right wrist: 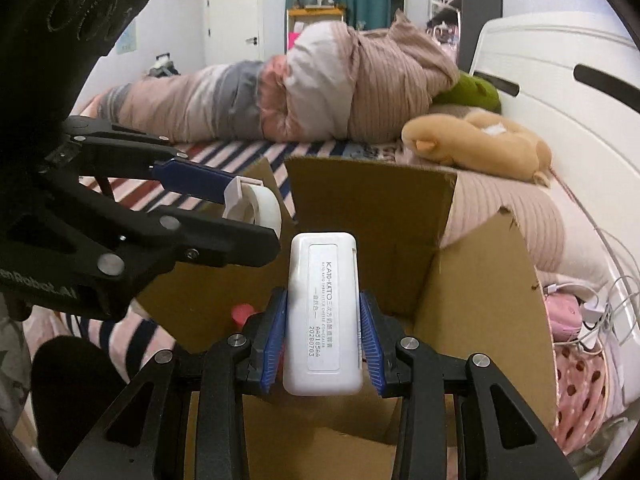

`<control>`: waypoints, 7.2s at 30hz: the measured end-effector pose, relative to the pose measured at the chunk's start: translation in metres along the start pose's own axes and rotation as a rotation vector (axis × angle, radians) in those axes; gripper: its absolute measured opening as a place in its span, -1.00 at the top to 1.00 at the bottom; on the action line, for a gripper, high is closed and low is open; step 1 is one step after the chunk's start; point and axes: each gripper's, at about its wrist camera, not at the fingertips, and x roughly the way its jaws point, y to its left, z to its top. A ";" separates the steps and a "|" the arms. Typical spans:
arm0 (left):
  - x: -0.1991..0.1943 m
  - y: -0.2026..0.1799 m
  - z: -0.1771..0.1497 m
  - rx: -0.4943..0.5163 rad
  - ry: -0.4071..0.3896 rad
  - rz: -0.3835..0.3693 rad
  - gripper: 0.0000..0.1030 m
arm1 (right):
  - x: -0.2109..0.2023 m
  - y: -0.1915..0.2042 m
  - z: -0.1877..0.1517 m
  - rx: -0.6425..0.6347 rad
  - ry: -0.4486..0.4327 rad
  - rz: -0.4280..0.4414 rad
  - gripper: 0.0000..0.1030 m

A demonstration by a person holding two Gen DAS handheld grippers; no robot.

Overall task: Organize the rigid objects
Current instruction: 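Carry the tape roll and power bank into the box and open both grippers, then grasp the light-blue square case with the left gripper, then carry the blue case into the box and open the left gripper, then grasp the gold bar-shaped item with the right gripper, then pass the gold item from the right gripper into the left gripper, then grasp the white earbuds case with the right gripper while the left gripper holds the gold item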

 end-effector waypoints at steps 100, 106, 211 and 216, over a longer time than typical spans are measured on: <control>-0.115 0.061 -0.094 -0.157 -0.156 -0.022 -0.58 | -0.031 0.153 0.029 -0.170 -0.202 0.346 -0.58; -0.073 0.017 -0.032 -0.058 -0.116 -0.092 -0.58 | -0.056 0.080 0.020 -0.094 -0.227 0.255 -0.58; 0.000 0.189 -0.237 -0.418 0.048 0.135 0.33 | 0.213 0.168 0.014 -0.161 0.316 0.102 -0.21; -0.009 0.194 -0.232 -0.307 0.089 0.173 0.65 | 0.201 0.169 0.012 -0.183 0.302 0.084 -0.02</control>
